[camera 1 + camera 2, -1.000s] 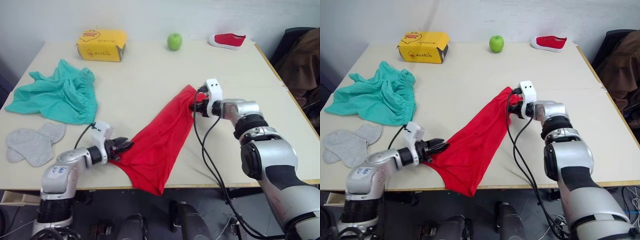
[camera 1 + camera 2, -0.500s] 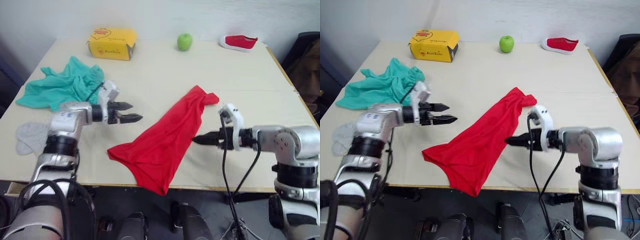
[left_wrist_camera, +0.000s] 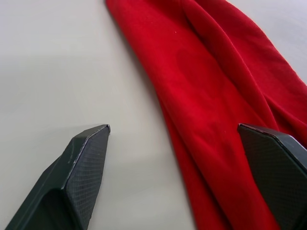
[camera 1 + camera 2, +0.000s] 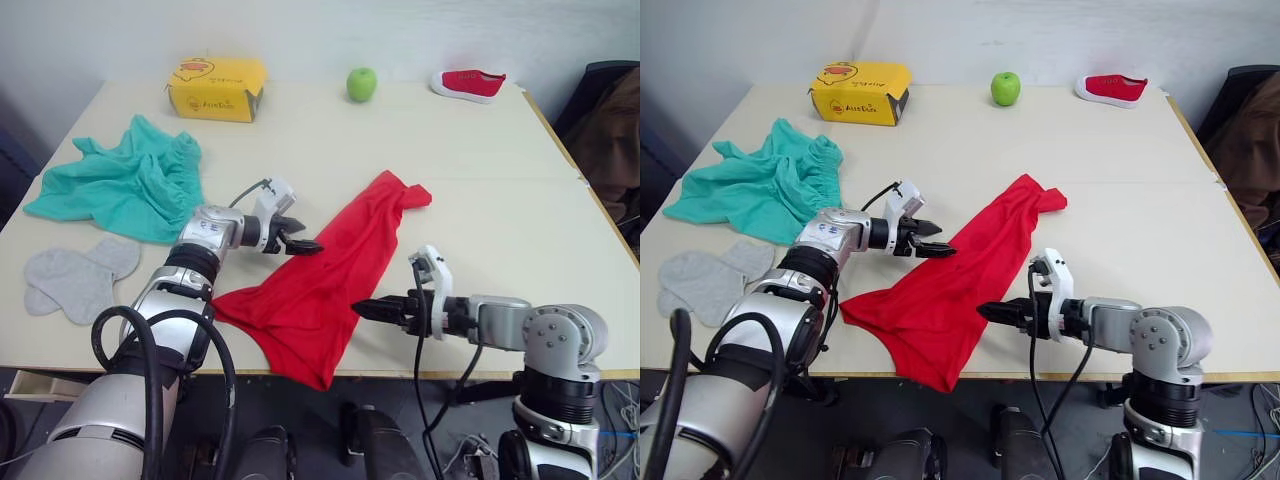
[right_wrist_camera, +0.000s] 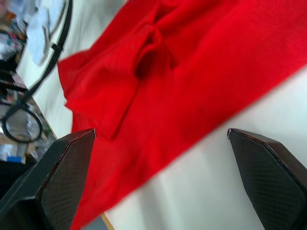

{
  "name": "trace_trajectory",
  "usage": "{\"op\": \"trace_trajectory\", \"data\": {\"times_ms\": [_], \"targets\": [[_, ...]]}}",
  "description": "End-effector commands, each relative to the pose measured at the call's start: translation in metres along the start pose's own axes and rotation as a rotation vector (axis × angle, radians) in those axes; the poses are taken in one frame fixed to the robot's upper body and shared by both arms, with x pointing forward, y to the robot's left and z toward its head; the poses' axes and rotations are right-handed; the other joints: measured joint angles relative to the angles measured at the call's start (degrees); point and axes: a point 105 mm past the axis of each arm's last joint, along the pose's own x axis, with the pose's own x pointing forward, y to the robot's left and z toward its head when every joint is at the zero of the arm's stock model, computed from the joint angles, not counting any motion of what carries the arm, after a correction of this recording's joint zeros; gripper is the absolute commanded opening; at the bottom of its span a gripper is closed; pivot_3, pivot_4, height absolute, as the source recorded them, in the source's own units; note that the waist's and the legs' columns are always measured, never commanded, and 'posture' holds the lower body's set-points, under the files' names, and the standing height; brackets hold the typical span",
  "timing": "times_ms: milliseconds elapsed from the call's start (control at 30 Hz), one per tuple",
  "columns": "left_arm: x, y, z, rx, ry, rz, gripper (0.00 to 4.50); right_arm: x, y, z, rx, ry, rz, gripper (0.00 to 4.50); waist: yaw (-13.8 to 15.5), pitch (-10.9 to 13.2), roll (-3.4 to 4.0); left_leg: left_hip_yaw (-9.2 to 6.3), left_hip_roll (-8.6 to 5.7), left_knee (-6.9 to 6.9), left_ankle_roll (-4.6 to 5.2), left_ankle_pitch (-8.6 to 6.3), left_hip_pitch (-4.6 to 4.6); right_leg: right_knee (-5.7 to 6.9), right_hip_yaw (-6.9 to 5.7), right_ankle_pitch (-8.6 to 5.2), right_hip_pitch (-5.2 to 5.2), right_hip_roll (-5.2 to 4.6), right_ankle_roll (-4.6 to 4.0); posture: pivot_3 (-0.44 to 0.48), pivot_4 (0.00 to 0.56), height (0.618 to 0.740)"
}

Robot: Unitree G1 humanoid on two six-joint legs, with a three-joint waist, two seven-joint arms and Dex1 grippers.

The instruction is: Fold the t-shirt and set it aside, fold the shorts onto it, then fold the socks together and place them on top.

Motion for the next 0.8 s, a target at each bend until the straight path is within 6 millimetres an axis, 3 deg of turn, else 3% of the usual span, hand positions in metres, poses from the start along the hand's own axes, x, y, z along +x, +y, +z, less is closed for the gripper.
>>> {"op": "trace_trajectory", "data": {"times_ms": [33, 167, 300, 400, 433, 633, 800], "targets": [[0.002, -0.001, 0.008, 0.016, -0.014, 0.002, 3.58, 0.010, -0.008, -0.017, 0.059, 0.069, -0.038, 4.31, -0.09, -0.05, -0.07, 0.00, 0.00, -0.01, 0.01, -0.01, 0.04, 0.00, 0.00, 0.00, 0.02, 0.00, 0.00, 0.000, 0.150, 0.740], [0.006, -0.002, 0.005, 0.013, -0.007, -0.004, 2.33, 0.013, -0.012, -0.022, 0.082, 0.076, -0.058, 3.18, -0.12, -0.09, -0.13, 0.00, 0.01, -0.03, 0.12, -0.07, 0.07, 0.01, 0.01, 0.00, 0.03, 0.01, 0.00, 0.000, 0.150, 0.740], [0.008, -0.003, 0.003, 0.012, -0.006, -0.001, 0.96, 0.017, -0.032, -0.029, 0.100, 0.086, -0.144, 1.64, -0.21, -0.12, -0.18, 0.01, 0.01, -0.03, 0.12, -0.07, 0.08, 0.01, 0.02, 0.00, 0.04, 0.01, 0.00, 0.000, 0.150, 0.740], [0.009, -0.003, 0.004, 0.010, -0.009, -0.001, 0.01, 0.017, -0.036, -0.027, 0.102, 0.077, -0.142, 0.52, -0.42, -0.19, -0.29, 0.01, 0.02, -0.04, 0.15, -0.08, 0.14, 0.02, 0.02, 0.00, 0.08, 0.03, 0.00, 0.000, 0.150, 0.740], [0.009, -0.003, 0.003, 0.010, -0.010, 0.000, 0.00, 0.016, -0.035, -0.024, 0.101, 0.070, -0.137, 0.15, -0.50, -0.28, -0.44, 0.00, 0.02, -0.04, 0.15, -0.09, 0.17, 0.02, 0.02, 0.00, 0.11, 0.03, 0.00, 0.000, 0.150, 0.740], [0.005, 0.000, -0.002, -0.001, -0.026, 0.016, 0.00, 0.010, -0.029, -0.008, 0.079, 0.052, -0.084, 0.03, -0.32, -0.52, -0.84, -0.12, 0.04, -0.04, 0.27, -0.15, 0.29, -0.05, -0.05, -0.01, 0.34, -0.06, -0.01, 0.000, 0.150, 0.740], [-0.014, 0.010, -0.011, -0.015, -0.051, 0.038, 0.00, -0.003, -0.024, 0.008, 0.002, 0.096, -0.041, 0.03, -0.20, -0.50, -0.80, -0.09, 0.04, -0.04, 0.22, -0.12, 0.17, -0.02, -0.03, 0.00, 0.15, -0.07, -0.01, 0.000, 0.150, 0.740]]}}
